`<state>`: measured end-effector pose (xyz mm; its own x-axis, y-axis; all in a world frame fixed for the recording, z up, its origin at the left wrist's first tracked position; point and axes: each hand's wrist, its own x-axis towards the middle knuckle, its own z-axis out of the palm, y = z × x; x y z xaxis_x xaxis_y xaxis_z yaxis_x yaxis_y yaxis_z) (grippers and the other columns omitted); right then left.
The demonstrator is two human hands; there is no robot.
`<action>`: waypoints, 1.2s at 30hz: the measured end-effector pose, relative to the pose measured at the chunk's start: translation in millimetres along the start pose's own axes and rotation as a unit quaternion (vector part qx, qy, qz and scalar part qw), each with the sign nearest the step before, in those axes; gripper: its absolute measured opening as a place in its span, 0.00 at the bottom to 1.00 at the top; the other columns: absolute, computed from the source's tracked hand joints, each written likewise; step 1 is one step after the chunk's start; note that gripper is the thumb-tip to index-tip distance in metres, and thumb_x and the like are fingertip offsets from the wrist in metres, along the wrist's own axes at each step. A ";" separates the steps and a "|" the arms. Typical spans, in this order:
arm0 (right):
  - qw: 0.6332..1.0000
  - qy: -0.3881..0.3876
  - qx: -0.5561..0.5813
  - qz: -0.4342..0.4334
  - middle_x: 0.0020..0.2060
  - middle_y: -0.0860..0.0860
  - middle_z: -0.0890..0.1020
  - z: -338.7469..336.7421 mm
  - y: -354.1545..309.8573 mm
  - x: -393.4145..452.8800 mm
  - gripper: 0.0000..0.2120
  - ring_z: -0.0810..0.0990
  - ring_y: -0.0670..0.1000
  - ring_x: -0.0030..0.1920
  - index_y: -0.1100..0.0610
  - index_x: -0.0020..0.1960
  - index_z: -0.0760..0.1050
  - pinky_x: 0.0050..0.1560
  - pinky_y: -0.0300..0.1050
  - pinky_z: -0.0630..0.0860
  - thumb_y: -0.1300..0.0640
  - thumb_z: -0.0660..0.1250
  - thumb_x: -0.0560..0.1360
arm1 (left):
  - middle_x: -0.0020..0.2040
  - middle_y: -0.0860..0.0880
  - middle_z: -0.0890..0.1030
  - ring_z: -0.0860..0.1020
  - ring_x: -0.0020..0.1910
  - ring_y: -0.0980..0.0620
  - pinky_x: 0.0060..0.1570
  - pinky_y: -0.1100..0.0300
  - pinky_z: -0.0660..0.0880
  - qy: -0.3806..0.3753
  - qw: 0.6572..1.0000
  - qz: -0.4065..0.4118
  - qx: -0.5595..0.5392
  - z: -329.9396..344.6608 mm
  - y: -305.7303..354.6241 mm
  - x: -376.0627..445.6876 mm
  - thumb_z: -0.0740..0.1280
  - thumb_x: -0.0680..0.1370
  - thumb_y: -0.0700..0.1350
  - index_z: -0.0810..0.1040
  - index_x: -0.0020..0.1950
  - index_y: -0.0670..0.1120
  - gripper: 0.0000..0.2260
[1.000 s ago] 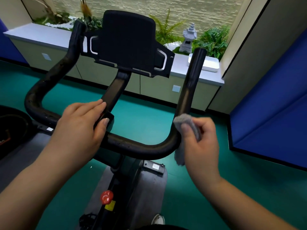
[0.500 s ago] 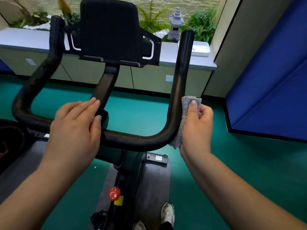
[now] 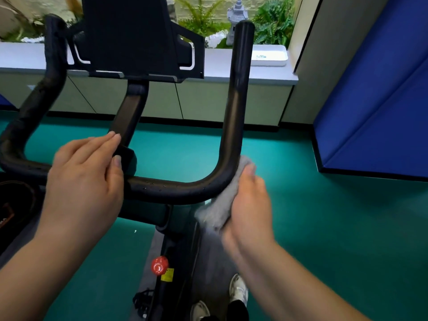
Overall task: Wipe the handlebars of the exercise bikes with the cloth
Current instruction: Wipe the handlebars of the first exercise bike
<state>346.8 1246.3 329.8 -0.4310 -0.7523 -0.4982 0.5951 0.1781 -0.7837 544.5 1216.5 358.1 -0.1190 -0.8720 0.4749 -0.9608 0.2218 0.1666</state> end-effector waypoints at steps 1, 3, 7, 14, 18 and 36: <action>1.000 -0.001 0.015 0.004 0.39 0.52 0.81 -0.6 2.3 -7.6 0.15 0.81 0.49 0.44 0.58 0.49 0.73 0.53 0.49 0.78 0.46 0.57 0.81 | 0.63 0.41 0.78 0.72 0.62 0.40 0.65 0.45 0.66 0.007 1.000 0.001 -0.004 1.2 -0.3 0.3 0.55 0.79 0.45 0.75 0.66 0.38 0.20; 1.000 0.010 -0.007 -0.029 0.38 0.51 0.80 1.7 -3.6 -1.3 0.14 0.81 0.50 0.44 0.58 0.47 0.72 0.52 0.49 0.78 0.47 0.57 0.81 | 0.63 0.41 0.78 0.73 0.62 0.39 0.65 0.44 0.67 0.011 1.000 0.003 -0.004 2.4 -0.8 0.4 0.55 0.79 0.45 0.75 0.65 0.38 0.20; 0.995 0.034 -0.040 -0.079 0.40 0.51 0.79 15.0 -23.3 22.0 0.13 0.79 0.50 0.43 0.55 0.45 0.70 0.56 0.55 0.78 0.47 0.56 0.81 | 0.63 0.42 0.78 0.72 0.62 0.40 0.66 0.46 0.66 0.006 1.000 0.004 -0.005 1.0 -1.5 0.8 0.55 0.79 0.45 0.75 0.66 0.39 0.19; 0.999 0.028 0.018 -0.012 0.41 0.52 0.80 7.6 -3.4 1.0 0.14 0.81 0.50 0.44 0.57 0.46 0.72 0.50 0.46 0.78 0.49 0.55 0.82 | 0.64 0.44 0.77 0.70 0.64 0.42 0.66 0.49 0.65 0.003 1.000 -0.003 -0.008 -0.1 0.1 -0.8 0.55 0.79 0.45 0.74 0.67 0.40 0.19; 0.965 0.026 -0.115 -0.233 0.39 0.47 0.76 9.6 -25.5 13.1 0.08 0.75 0.47 0.41 0.50 0.43 0.69 0.50 0.54 0.76 0.49 0.60 0.79 | 0.62 0.42 0.78 0.72 0.62 0.39 0.66 0.50 0.64 0.019 1.000 0.002 -0.018 1.7 -1.1 -0.7 0.56 0.79 0.43 0.76 0.65 0.38 0.18; 0.764 -0.062 -0.347 -0.541 0.45 0.59 0.76 -19.2 3.3 -19.8 0.07 0.71 0.45 0.49 0.62 0.49 0.80 0.56 0.35 0.69 0.61 0.71 0.72 | 0.64 0.45 0.78 0.71 0.64 0.42 0.65 0.46 0.67 -0.002 0.999 -0.010 -0.040 -1.1 -1.4 -2.0 0.56 0.77 0.45 0.76 0.66 0.41 0.20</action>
<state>344.3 1274.0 329.9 -0.3228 -0.7438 0.5853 -0.5856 -0.3288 -0.7409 546.3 1218.4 357.9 -0.1010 -0.8779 0.4681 -0.9395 0.2389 0.2453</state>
